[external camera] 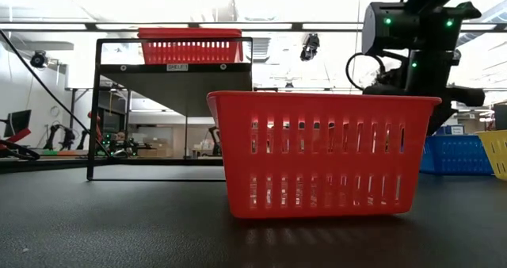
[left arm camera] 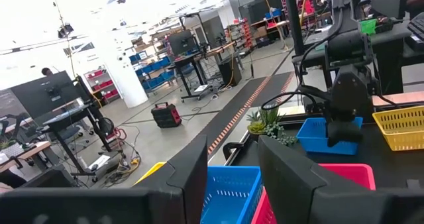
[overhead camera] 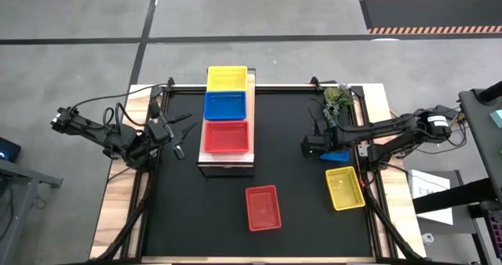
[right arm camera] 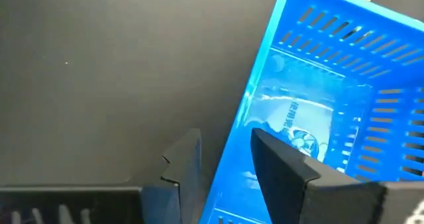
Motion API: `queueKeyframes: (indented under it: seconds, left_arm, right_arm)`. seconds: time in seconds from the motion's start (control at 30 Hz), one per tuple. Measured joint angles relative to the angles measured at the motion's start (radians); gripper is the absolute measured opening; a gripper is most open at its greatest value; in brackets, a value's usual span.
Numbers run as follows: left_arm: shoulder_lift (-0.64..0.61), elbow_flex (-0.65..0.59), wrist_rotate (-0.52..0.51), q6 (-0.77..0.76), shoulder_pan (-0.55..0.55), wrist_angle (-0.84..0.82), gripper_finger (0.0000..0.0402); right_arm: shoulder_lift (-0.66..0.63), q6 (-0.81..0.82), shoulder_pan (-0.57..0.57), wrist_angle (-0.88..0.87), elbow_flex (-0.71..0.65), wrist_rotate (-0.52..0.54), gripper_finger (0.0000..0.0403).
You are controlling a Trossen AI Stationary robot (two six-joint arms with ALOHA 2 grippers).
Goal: Stack baskets on shelf by color
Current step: Stack the blue bin on top of the blue bins on the shelf
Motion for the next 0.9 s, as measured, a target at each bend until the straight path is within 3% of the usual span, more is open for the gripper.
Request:
queueKeyframes:
  seconds: [0.6, 0.9]
  left_arm:
    - [0.0, 0.0, 0.0, 0.002, 0.0, 0.0, 0.0118]
    - [0.0, 0.0, 0.0, 0.002, 0.0, 0.0, 0.0118]
  right_arm:
    - [0.0, 0.02, 0.0, 0.074, -0.026, 0.001, 0.002]
    - [0.0, -0.025, 0.0, 0.071, -0.011, 0.002, 0.0011]
